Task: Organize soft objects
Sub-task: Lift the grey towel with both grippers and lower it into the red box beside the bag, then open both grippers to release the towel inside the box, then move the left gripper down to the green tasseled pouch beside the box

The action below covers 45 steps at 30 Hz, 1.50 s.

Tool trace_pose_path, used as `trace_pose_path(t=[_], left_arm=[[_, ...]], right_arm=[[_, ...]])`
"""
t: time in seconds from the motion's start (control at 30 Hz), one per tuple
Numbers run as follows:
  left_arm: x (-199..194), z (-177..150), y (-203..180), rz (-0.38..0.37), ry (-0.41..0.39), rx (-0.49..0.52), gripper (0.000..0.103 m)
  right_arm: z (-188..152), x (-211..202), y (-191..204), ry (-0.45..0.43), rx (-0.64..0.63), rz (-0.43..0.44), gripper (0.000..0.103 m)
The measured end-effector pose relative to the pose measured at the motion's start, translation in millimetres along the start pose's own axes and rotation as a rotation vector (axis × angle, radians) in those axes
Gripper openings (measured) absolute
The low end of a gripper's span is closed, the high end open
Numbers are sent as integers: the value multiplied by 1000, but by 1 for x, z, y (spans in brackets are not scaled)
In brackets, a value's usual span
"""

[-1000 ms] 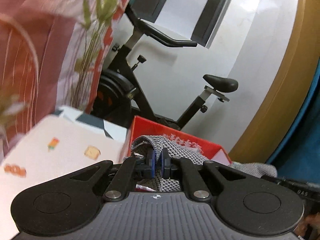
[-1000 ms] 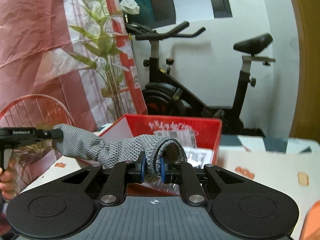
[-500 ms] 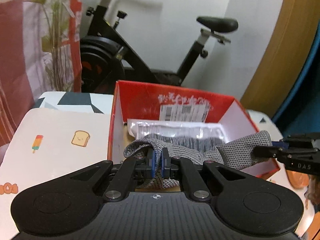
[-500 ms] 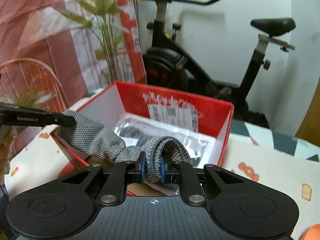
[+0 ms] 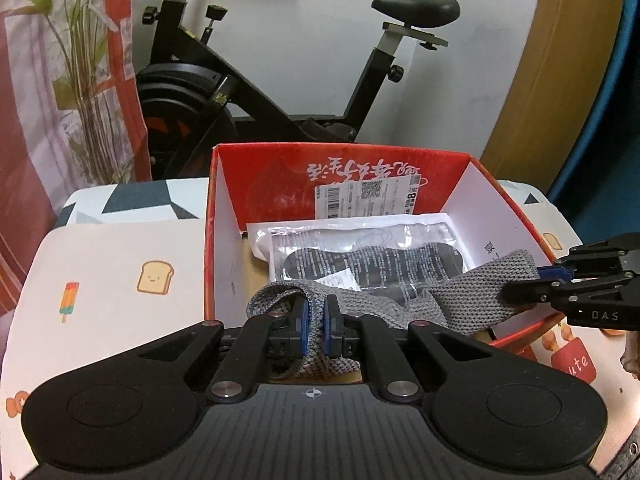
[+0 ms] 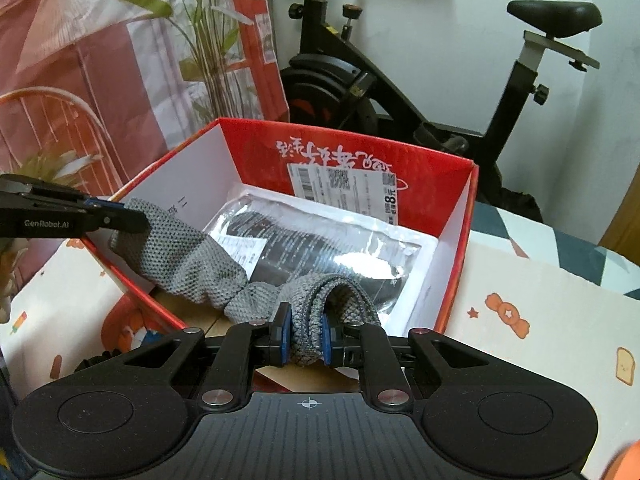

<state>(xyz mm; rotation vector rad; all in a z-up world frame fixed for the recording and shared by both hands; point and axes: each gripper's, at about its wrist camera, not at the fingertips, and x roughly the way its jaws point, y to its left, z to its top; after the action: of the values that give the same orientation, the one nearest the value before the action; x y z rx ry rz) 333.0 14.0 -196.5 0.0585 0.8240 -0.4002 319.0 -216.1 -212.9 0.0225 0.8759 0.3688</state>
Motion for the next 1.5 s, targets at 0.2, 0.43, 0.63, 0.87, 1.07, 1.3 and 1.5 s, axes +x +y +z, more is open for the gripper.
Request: trace_pose_path(t=[0.2,0.43,0.63,0.87,1.07,1.3,1.5], left_arm=[[-2,5,0,1,-18,-9,28],[-14,12,2,6,-73,-23,40],[-15,15,5,21,-91,-44,40],[-11,13,4,31,-86,-56,40],[-13,12,3,42,-91,-52,42],[-21,7,-2,46,-103,-42,53],[-29,0,-4,59,-117,-41,53]], right_arm=[[-1,3,0,12,1,0,14],[2,3,2,20,-19,-8,14],[5,5,2,38,-31,-3,14],[6,18,6,66,-8,11,14],[3,14,2,69,1,-27,19],[2,-14,-1,-9,-19,-99,30],[-5,-44,-5,-107,9,-152,30]])
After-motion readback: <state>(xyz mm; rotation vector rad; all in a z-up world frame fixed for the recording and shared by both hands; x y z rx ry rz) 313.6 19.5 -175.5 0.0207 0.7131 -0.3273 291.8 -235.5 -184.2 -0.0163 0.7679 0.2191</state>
